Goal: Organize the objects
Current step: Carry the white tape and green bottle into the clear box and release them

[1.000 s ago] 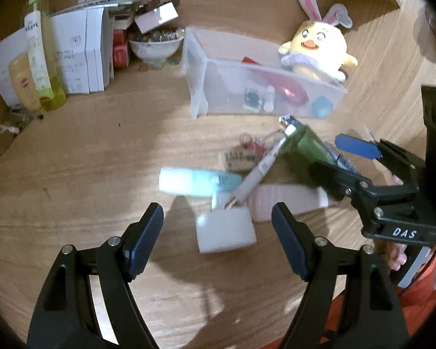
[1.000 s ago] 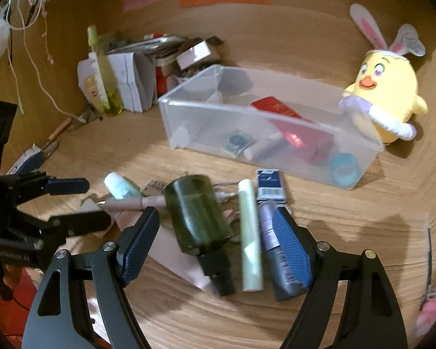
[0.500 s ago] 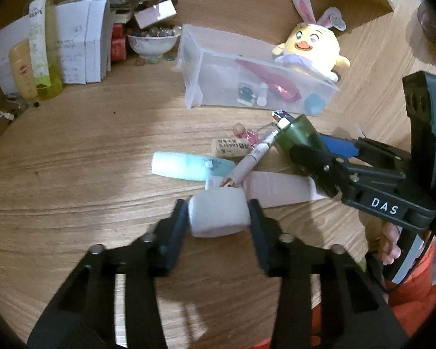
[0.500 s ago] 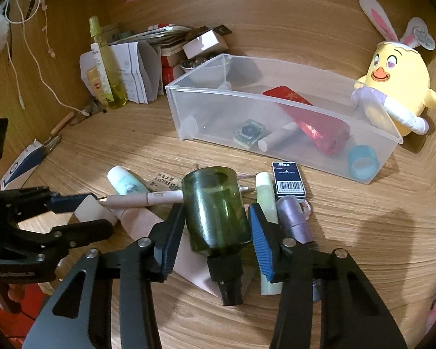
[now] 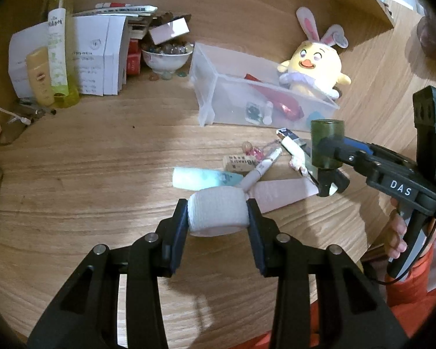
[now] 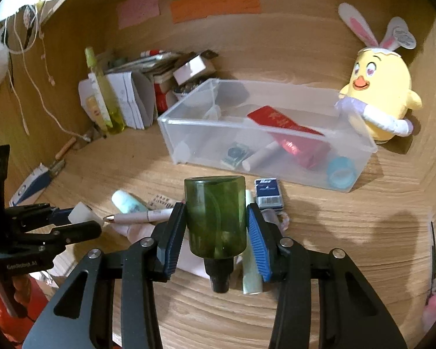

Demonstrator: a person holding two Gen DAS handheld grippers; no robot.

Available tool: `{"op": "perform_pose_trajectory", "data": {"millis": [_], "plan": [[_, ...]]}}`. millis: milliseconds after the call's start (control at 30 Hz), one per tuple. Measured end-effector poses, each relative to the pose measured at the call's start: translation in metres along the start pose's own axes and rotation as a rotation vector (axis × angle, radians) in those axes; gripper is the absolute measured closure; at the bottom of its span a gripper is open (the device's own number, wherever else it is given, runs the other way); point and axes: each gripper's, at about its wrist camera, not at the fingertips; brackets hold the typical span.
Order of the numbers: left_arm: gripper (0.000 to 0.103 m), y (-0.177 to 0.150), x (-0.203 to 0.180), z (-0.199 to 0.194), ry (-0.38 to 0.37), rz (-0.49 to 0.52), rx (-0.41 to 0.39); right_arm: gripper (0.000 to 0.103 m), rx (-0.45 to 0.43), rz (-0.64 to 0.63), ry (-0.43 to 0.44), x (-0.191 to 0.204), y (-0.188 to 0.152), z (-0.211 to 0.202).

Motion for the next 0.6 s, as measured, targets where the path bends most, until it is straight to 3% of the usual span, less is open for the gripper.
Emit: {"op": "perform_pose_trajectory", "data": {"millis": [367,600], "plan": [[0.064,0.033,-0.016,-0.007,-0.008,0.055,-0.071,0.064,-0.065,0.059,-0.044,-0.026,0.014,-0.016],[0.064,0.061,-0.023,0.004,-0.059,0.056,-0.098,0.064,-0.124,0.09,-0.069,-0.044,0.03,-0.024]]}}
Point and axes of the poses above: each gripper's, at about its wrist camera, not at the fingertips, and z roughly the way its jaws point, x to its left, y to its top, and after that the axes turned 14 degrees about -y, right-handed
